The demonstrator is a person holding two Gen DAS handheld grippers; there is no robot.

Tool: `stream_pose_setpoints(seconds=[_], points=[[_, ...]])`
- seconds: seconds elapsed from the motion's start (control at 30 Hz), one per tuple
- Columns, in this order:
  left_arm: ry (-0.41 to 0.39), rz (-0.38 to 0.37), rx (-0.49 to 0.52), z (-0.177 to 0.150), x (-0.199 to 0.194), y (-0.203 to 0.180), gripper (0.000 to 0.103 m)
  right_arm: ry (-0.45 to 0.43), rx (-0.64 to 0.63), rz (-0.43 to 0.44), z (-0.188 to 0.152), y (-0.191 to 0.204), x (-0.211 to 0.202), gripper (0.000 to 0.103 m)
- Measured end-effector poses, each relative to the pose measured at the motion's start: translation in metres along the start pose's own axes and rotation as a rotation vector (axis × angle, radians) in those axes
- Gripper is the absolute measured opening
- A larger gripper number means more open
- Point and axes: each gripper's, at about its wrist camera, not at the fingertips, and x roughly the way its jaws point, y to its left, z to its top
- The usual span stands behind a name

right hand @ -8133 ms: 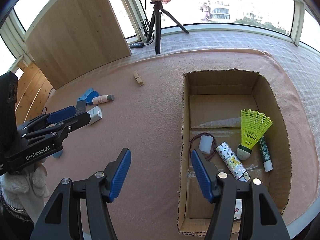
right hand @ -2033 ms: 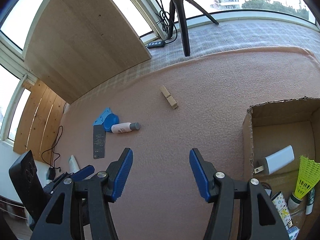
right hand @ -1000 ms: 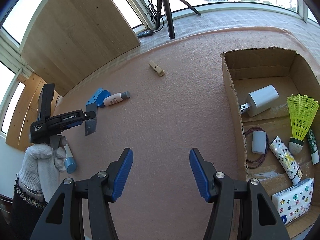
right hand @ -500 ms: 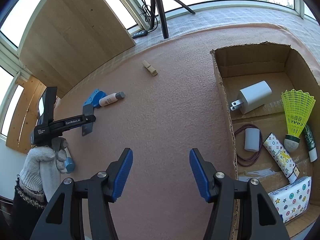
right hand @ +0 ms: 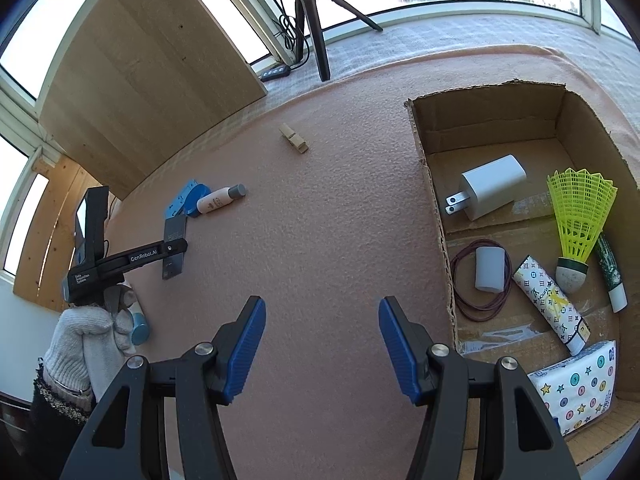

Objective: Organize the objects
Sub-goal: 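Close the left tool on the edge of the black card, then carry the black card with the left tool into the box and release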

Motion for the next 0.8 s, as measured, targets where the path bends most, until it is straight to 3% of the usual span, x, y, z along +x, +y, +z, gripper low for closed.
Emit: stream_pose_setpoints(seconds=[0.33, 0.6, 0.8], points=[[-0.023, -0.061, -0.003, -0.039, -0.026, 0.003, 0.054, -0.021, -0.035, -0.015, -0.009, 0.005, -0.013, 0.055], [-0.06, -0.114, 0.047, -0.056, -0.056, -0.024, 0.054, -0.058, -0.063, -0.041, -0.02, 0.009, -0.029, 0.055], [-0.088, -0.179, 0.12, -0.059, -0.079, -0.066, 0.054, -0.093, -0.077, -0.086, -0.032, 0.002, -0.047, 0.055]])
